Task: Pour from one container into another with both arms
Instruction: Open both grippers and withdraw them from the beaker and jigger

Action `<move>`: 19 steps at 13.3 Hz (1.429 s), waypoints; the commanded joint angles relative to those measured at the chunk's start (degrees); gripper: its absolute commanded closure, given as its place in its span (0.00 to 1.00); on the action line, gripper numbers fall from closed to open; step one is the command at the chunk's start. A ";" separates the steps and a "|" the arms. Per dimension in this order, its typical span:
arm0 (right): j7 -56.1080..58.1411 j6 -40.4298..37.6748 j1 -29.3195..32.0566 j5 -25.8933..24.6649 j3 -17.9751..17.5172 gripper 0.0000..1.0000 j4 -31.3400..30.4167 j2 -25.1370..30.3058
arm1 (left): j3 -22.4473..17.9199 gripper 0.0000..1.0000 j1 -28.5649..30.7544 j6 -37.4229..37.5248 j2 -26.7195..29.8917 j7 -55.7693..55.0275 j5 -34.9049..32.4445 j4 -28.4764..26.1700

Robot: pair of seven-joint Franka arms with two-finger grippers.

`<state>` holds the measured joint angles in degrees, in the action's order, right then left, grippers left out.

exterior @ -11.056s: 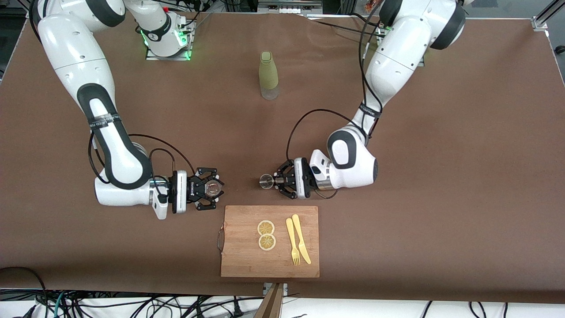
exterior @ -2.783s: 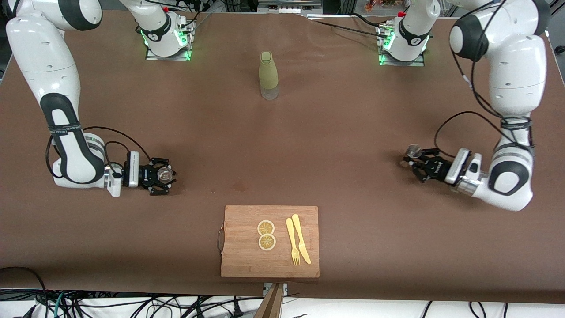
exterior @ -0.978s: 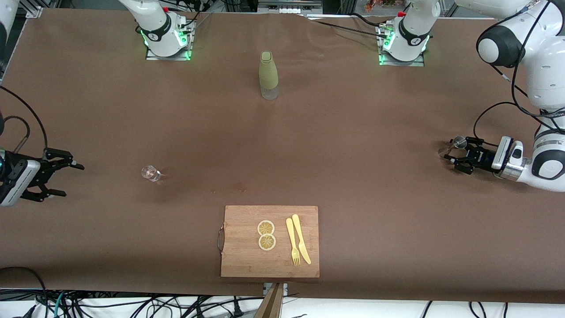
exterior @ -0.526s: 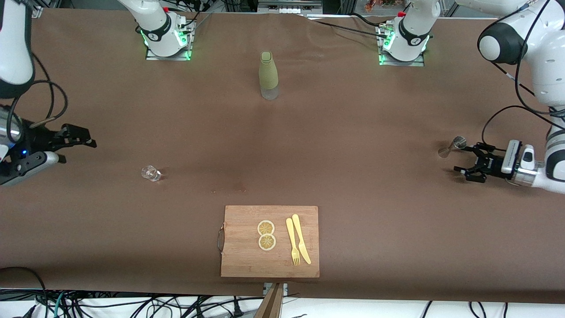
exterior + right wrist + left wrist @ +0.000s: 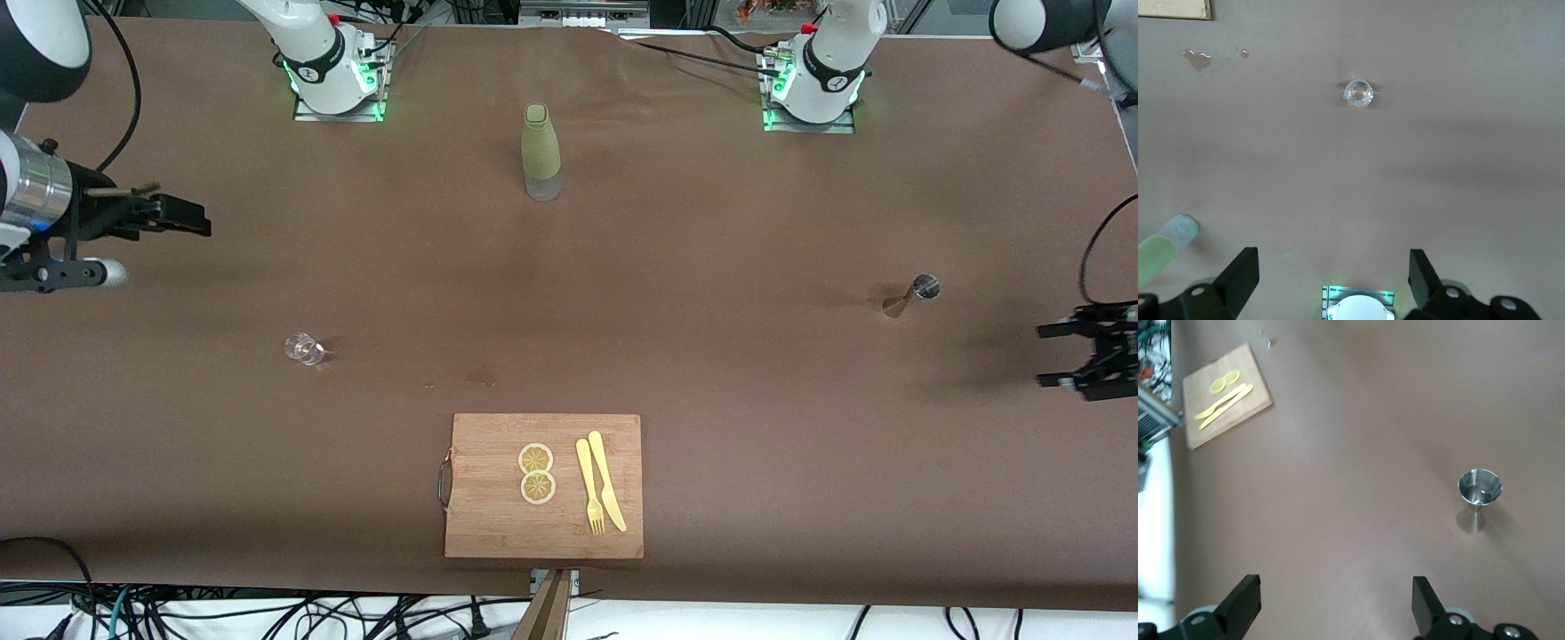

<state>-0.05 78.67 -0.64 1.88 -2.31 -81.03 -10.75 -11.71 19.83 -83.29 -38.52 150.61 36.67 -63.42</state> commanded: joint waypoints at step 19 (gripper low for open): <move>-0.83 0.70 0.29 -5.66 -0.24 0.00 -1.07 5.30 | -2.02 0.00 -33.28 1.81 39.49 -139.66 -37.03 -21.75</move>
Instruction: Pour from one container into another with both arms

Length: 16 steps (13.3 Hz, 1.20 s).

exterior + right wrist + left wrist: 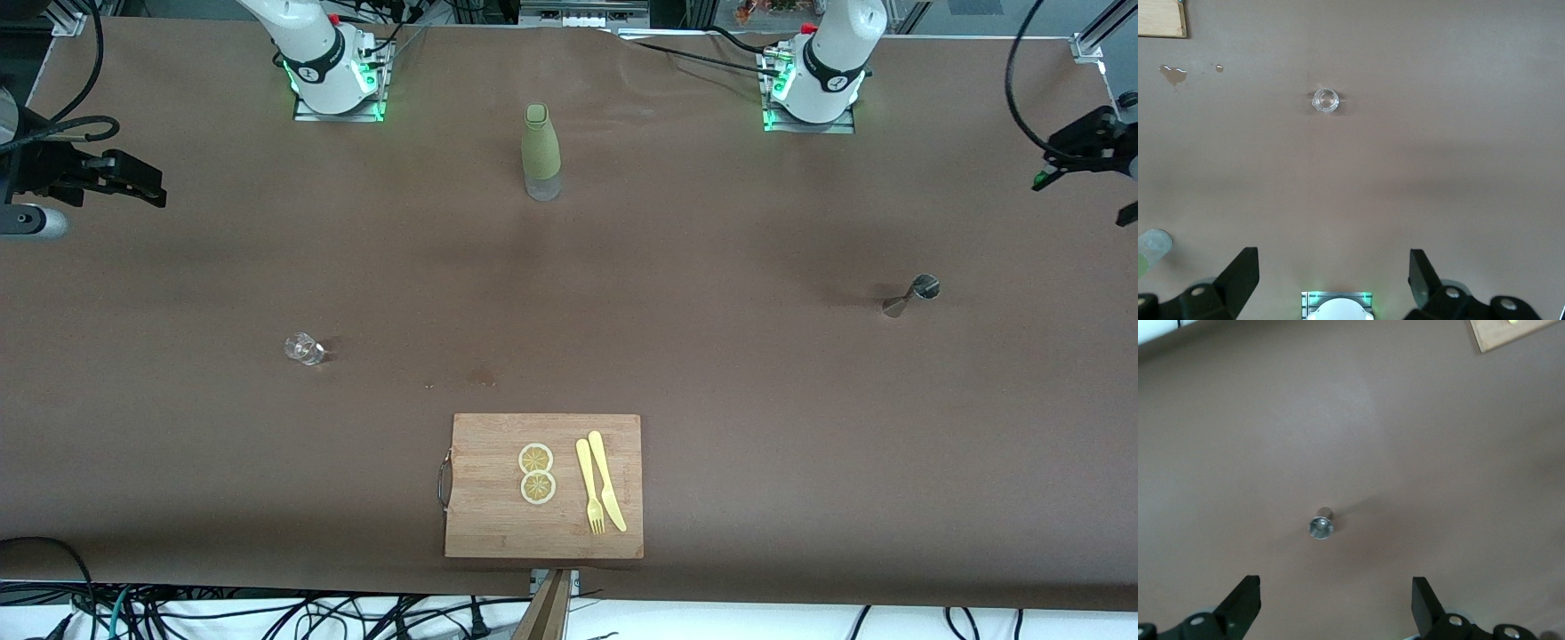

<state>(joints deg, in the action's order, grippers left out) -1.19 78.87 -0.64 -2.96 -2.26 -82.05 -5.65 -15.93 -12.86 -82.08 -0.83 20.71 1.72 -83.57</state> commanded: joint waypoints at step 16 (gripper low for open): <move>0.40 0.67 0.38 -0.99 -0.20 0.00 0.66 -0.33 | 16.90 0.00 9.87 1.31 1.53 -26.16 2.85 -2.74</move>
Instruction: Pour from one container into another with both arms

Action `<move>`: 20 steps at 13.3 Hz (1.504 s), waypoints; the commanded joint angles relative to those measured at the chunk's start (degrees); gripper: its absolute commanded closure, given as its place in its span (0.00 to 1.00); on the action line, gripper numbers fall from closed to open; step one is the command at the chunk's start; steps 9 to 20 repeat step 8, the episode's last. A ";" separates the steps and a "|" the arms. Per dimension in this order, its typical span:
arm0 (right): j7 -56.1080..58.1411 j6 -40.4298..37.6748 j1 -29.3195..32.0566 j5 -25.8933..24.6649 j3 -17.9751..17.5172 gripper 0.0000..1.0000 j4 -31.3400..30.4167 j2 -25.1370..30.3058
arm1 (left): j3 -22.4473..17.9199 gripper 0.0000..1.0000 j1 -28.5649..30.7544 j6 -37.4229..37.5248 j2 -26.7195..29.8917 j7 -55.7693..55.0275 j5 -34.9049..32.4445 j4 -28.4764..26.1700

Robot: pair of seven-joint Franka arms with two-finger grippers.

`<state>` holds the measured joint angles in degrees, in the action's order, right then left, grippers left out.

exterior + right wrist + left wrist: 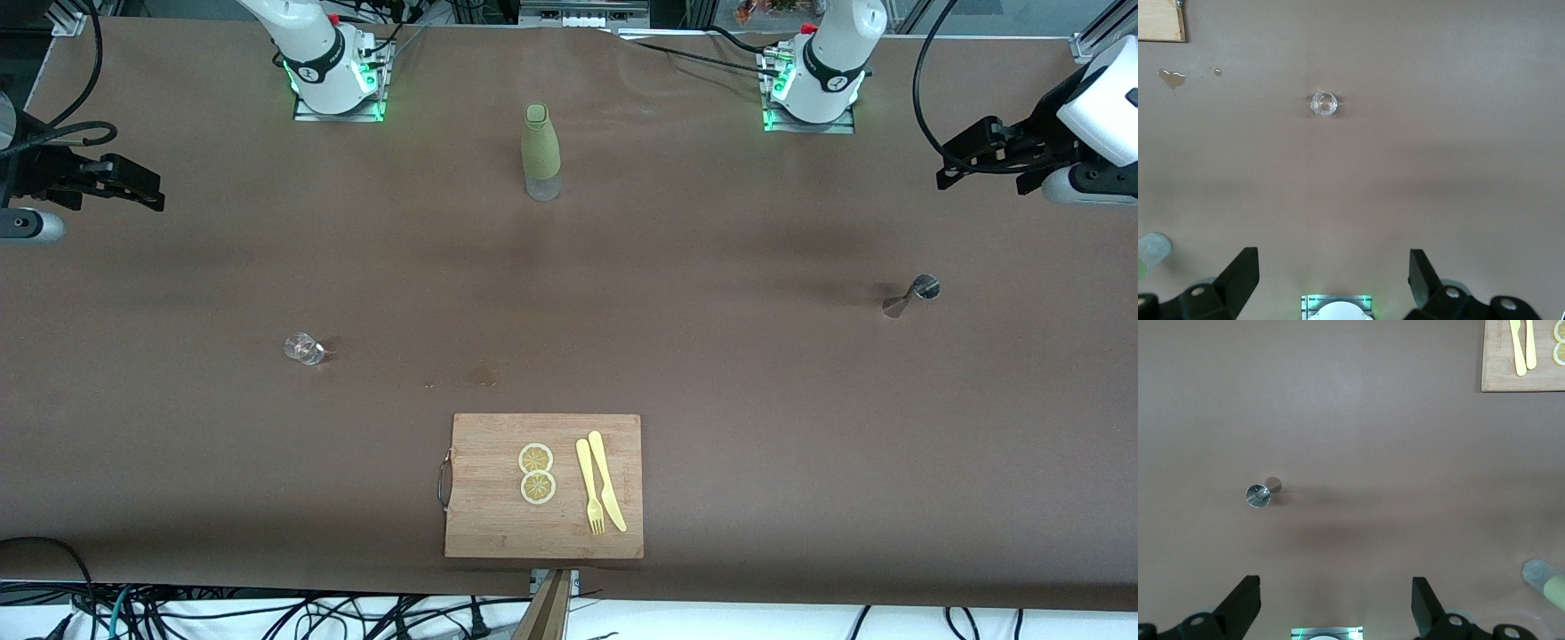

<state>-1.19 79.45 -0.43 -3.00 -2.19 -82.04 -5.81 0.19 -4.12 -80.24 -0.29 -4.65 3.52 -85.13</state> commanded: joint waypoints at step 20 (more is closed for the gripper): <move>0.39 0.09 0.17 -0.95 -0.27 0.00 0.66 -0.17 | 0.78 0.00 2.09 -0.88 -1.47 -0.01 2.37 1.29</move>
